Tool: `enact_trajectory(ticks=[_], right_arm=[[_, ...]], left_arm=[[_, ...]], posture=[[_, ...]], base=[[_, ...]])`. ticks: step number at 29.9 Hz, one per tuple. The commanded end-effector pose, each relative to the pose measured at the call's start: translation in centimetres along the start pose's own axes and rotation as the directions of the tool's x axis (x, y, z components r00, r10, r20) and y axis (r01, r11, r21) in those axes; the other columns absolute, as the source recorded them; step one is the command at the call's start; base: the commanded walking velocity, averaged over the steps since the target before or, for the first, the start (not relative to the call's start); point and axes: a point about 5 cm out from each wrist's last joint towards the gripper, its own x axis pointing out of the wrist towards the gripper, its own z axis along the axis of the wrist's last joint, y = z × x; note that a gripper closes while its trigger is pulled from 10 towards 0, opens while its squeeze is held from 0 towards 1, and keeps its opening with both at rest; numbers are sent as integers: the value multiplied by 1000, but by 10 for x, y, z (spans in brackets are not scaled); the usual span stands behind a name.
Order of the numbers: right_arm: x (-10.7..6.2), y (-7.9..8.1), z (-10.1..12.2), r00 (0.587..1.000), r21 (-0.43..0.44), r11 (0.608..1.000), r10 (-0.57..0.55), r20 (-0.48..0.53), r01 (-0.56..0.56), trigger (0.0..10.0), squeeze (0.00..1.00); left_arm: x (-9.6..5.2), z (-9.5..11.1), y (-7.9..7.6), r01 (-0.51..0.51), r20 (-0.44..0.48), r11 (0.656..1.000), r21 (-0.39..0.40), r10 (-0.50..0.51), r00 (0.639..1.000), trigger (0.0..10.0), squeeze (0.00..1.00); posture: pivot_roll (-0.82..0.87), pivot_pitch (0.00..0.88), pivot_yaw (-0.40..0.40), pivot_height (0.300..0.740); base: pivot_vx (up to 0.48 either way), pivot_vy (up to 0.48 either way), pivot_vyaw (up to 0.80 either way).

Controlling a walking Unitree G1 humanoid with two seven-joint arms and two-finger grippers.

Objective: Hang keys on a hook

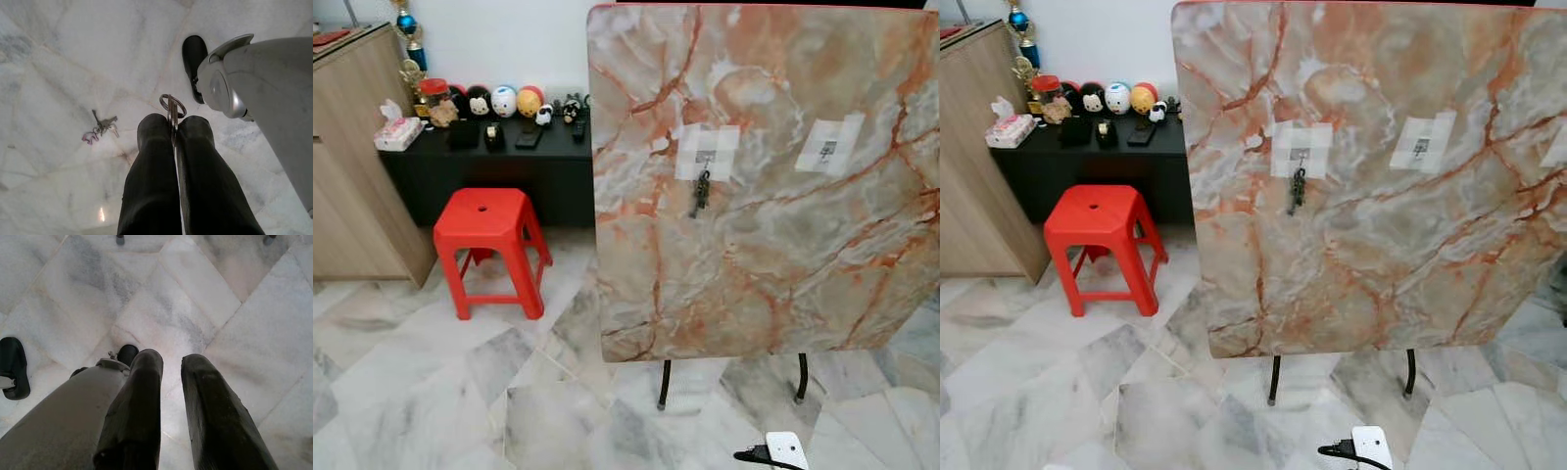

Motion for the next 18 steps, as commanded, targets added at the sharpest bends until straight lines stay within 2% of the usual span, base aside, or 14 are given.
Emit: enact_trajectory(ticks=[1, 2, 5, 9, 12, 18], right_arm=[[0, -1, 0, 1000, 15, 1000, -4, 10, 4, 10000, 0], [0, -1, 0, 1000, 18, 1000, 1, 19, -1, 10000, 0], [-1, -3, -1, 1000, -5, 1000, -13, 18, 13, 10000, 0], [-1, -4, -2, 1000, -14, 1000, -15, 17, 15, 10000, 0], [-1, -3, -3, 1000, 43, 999, -11, 24, 10, 10000, 0], [-1, -1, -4, 1000, 36, 999, 5, 28, -6, 10000, 0]], left_arm=[[0, 0, 0, 9, -13, 1000, 20, -8, 1000, 10000, 0], [0, 3, 1, 6, -7, 1000, 24, -6, 1000, 10000, 0], [0, -18, -5, 17, -30, 1000, 17, -16, 999, 10000, 0], [0, -19, -5, 18, -30, 999, 27, -17, 999, 10000, 0], [0, -22, -4, 19, -39, 999, 31, -17, 999, 10000, 0], [0, -22, -4, 26, -42, 999, 31, -25, 999, 10000, 0]], posture=[[-59, 0, -19, 740], [-62, 0, -17, 740], [-61, 0, -16, 740], [-63, 0, -13, 740], [-71, 0, -8, 740], [-75, 0, -4, 740]], base=[[0, 0, 0], [0, 0, 0], [0, -257, 0], [0, -308, 448], [0, -342, 0], [0, -400, 0]])
